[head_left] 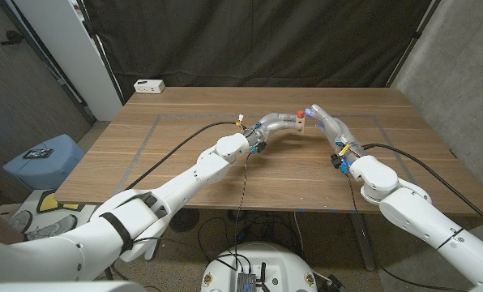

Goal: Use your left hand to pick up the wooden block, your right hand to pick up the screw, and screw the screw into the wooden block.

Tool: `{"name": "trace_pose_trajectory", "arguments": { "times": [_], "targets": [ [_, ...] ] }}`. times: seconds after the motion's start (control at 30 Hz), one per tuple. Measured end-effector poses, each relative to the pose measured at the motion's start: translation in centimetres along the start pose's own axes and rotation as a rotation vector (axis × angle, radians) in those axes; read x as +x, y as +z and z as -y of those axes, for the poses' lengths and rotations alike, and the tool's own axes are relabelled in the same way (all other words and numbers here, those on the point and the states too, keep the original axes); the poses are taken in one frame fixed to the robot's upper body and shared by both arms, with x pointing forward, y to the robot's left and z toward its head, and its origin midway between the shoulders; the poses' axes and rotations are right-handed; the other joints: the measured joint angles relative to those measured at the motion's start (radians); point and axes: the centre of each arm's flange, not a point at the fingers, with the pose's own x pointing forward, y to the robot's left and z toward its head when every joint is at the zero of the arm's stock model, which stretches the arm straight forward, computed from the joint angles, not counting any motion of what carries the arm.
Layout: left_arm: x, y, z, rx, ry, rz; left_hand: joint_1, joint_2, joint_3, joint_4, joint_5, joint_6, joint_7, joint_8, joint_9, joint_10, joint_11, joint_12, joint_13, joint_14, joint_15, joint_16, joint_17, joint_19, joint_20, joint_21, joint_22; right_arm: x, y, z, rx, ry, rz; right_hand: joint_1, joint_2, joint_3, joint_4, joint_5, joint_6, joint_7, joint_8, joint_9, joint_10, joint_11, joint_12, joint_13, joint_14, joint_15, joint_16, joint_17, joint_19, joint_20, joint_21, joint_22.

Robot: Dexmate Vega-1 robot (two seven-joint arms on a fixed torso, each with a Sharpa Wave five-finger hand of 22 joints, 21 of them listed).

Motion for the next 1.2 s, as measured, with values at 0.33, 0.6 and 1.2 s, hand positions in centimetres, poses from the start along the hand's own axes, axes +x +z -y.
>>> {"name": "trace_pose_trajectory", "arguments": {
  "times": [0.33,0.6,1.2],
  "targets": [
    [-0.16,-0.04,0.02,-0.001,0.0,0.0,0.0,0.0,0.0,0.0,0.003,0.0,0.0,0.0,0.001,0.002,-0.003,0.0,0.0,0.0,0.0,0.0,0.0,0.0,0.0,0.0,0.0,0.47,-0.03,-0.32,0.0,0.019,0.0,-0.005,0.005,0.0,0.0,0.0,0.0,0.0,0.0,0.0,-0.004,0.004,0.0,0.0,0.0,0.0,0.0,0.001,-0.005,0.005,0.0,0.0],
    [-0.2,-0.05,0.02,-0.002,0.001,0.0,0.0,0.0,0.0,0.0,0.003,0.0,0.0,0.0,0.0,0.001,-0.004,0.0,0.0,0.0,0.0,0.0,0.0,0.0,0.0,0.0,0.0,0.69,0.01,-0.53,0.001,0.029,0.005,-0.005,0.005,0.0,0.0,0.0,0.0,0.0,0.0,0.0,-0.004,0.004,0.0,0.0,0.0,0.0,0.0,0.001,-0.005,0.005,0.0,0.0],
    [-0.2,-0.3,0.0,-0.007,0.003,-0.007,0.0,0.0,0.0,0.0,0.003,0.0,0.0,0.0,0.0,-0.001,-0.002,0.0,0.0,0.0,0.0,0.0,0.0,0.0,0.0,0.0,0.0,0.81,0.06,-0.66,0.0,0.033,0.007,-0.009,0.001,0.0,0.0,0.0,0.0,0.0,0.0,0.0,-0.003,0.004,0.0,0.0,0.0,0.0,0.0,-0.002,-0.005,0.005,0.0,0.0]
  ]
}}
